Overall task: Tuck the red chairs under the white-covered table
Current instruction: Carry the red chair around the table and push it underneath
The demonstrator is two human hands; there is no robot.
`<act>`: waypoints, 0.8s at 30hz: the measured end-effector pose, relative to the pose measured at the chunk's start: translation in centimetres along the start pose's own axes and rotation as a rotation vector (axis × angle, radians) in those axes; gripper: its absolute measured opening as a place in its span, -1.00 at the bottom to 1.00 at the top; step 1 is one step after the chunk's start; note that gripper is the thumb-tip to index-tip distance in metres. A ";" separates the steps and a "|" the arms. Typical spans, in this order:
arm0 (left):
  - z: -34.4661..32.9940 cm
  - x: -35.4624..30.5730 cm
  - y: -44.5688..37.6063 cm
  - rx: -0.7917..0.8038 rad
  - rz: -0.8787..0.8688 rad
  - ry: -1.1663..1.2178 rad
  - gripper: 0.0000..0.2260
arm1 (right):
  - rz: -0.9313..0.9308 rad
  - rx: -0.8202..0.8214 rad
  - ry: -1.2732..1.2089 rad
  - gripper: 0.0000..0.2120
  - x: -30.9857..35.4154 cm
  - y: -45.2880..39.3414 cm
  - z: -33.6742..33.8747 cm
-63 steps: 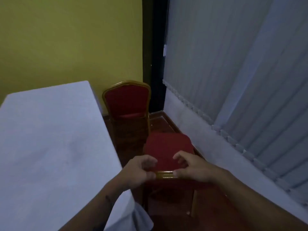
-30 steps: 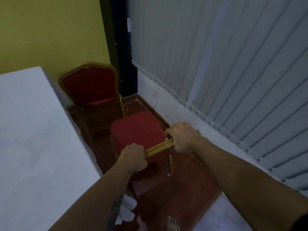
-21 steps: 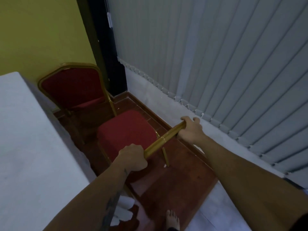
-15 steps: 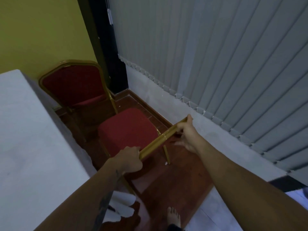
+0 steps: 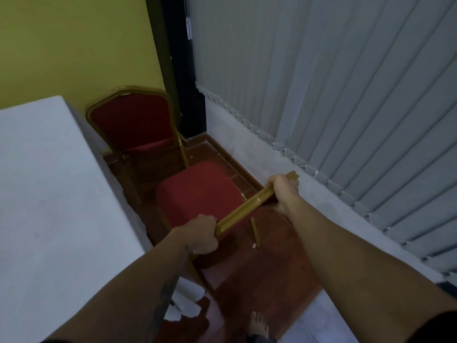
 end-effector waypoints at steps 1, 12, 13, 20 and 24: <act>0.2 -0.4 -0.1 -0.007 0.004 0.004 -0.73 | 0.014 0.019 0.022 -0.70 0.6 -0.3 -0.1; 1.6 -3.9 -1.2 -0.068 0.134 0.095 -0.84 | 0.055 0.310 0.206 -0.82 4.6 -5.4 -3.6; 2.0 -4.1 -1.5 -0.080 0.157 0.098 -0.87 | 0.051 0.350 0.214 -0.80 4.9 -6.1 -4.3; 3.8 -5.6 -3.5 -0.122 0.392 0.159 -0.89 | -0.033 0.563 0.272 -0.57 6.9 -10.7 -8.1; 4.8 -6.9 -3.8 -0.143 0.494 0.207 -0.91 | -0.047 0.671 0.357 -0.87 7.7 -11.9 -10.3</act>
Point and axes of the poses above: each hand's wrist, its own y-axis away from the middle knuckle, its own z-axis out of the back of the hand, x = y × z, the point moved 8 cm from there along -y, towards the middle knuckle, and after that the axes turned 12 degrees about -y, right-handed, at the moved point
